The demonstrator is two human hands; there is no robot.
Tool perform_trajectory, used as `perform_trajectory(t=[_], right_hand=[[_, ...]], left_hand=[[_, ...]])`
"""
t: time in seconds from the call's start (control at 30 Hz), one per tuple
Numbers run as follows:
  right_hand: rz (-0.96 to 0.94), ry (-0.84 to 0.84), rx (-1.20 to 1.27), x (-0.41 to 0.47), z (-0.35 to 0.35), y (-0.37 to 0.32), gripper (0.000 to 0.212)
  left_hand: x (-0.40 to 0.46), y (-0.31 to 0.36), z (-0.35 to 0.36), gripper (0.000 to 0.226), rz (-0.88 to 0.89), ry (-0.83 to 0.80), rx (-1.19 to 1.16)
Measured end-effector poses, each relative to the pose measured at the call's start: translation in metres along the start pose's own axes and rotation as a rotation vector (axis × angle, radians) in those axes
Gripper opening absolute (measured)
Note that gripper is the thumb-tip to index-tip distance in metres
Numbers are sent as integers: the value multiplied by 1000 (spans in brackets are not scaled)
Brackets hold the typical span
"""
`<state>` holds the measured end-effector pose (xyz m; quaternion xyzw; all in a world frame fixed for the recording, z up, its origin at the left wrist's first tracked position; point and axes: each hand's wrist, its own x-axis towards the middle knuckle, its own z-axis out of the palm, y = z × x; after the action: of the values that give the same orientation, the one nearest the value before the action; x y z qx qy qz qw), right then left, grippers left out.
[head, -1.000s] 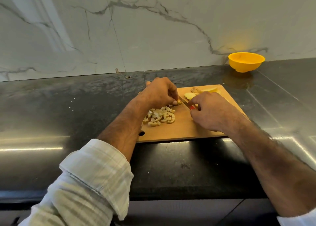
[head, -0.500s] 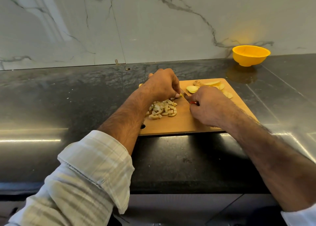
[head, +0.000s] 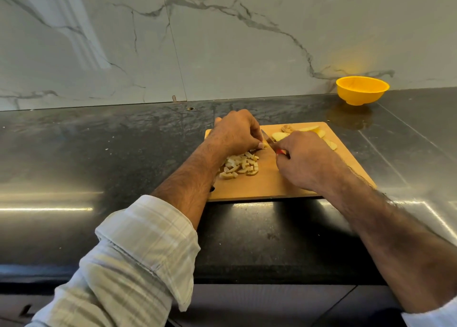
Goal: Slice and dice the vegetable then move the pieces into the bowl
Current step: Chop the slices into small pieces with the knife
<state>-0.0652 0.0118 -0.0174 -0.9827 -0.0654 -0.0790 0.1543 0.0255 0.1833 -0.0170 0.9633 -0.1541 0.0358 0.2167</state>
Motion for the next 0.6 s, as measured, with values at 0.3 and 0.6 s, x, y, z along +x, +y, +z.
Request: perform_trajectory(t=[0.3, 0.6], right_hand=[[24, -68, -65, -3, 0, -12, 34], [3, -222, -207, -13, -11, -44, 32]], left_hand=[[5, -2, 1, 11, -34, -51, -73], [5, 2, 0, 11, -44, -14, 5]])
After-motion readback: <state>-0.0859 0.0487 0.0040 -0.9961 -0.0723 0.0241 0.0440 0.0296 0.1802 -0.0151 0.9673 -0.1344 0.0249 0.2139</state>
